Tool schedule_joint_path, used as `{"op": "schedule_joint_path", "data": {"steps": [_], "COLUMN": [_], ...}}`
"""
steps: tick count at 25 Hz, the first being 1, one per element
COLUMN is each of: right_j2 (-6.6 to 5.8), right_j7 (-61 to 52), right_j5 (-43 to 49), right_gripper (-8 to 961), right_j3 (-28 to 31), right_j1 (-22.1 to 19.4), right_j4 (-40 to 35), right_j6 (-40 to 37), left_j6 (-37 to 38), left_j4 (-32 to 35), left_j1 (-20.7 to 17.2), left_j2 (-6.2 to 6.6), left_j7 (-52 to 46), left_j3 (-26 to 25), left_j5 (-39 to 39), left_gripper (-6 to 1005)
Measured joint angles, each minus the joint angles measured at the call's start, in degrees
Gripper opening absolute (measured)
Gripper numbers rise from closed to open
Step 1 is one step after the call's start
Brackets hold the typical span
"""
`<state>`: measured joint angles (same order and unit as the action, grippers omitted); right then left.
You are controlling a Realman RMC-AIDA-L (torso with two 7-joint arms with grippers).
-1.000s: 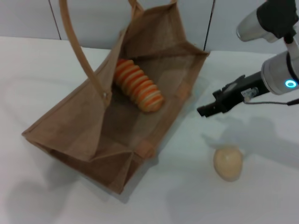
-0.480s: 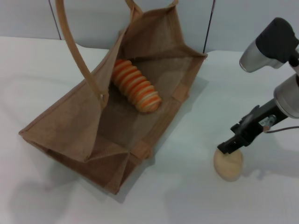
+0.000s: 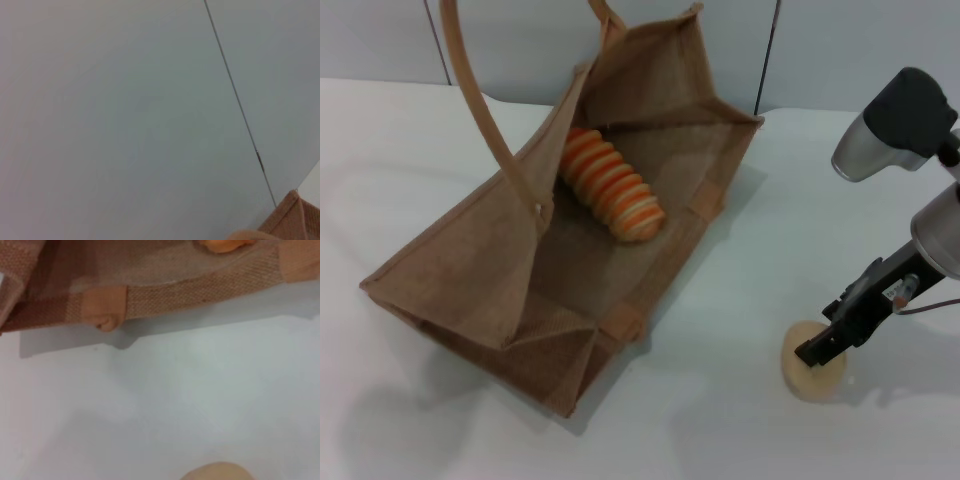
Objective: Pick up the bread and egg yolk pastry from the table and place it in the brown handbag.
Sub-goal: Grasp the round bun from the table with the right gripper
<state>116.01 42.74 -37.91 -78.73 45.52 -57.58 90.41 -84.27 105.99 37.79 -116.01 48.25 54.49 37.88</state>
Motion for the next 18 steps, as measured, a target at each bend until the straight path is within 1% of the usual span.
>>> {"op": "schedule_joint_path", "data": {"steps": [11, 18], "right_j2": [0.48, 0.39], "right_j7": [-0.02, 0.23], "right_j5": [-1.16, -1.91], "right_gripper": [733, 733], "right_j3": [-0.02, -0.29], "right_j1": [-0.12, 0.07], "right_j4": [-0.01, 2.09], "right_j6": [1.24, 0.56], "left_j6": [-0.11, -0.07], "left_j4": [0.0, -0.06], "left_j1": [0.05, 0.21], "left_j2": [0.0, 0.01], "left_j7": [0.0, -0.1], "left_j3": [0.0, 0.09], "left_j5": [-0.05, -0.09], "left_gripper": [111, 111]}}
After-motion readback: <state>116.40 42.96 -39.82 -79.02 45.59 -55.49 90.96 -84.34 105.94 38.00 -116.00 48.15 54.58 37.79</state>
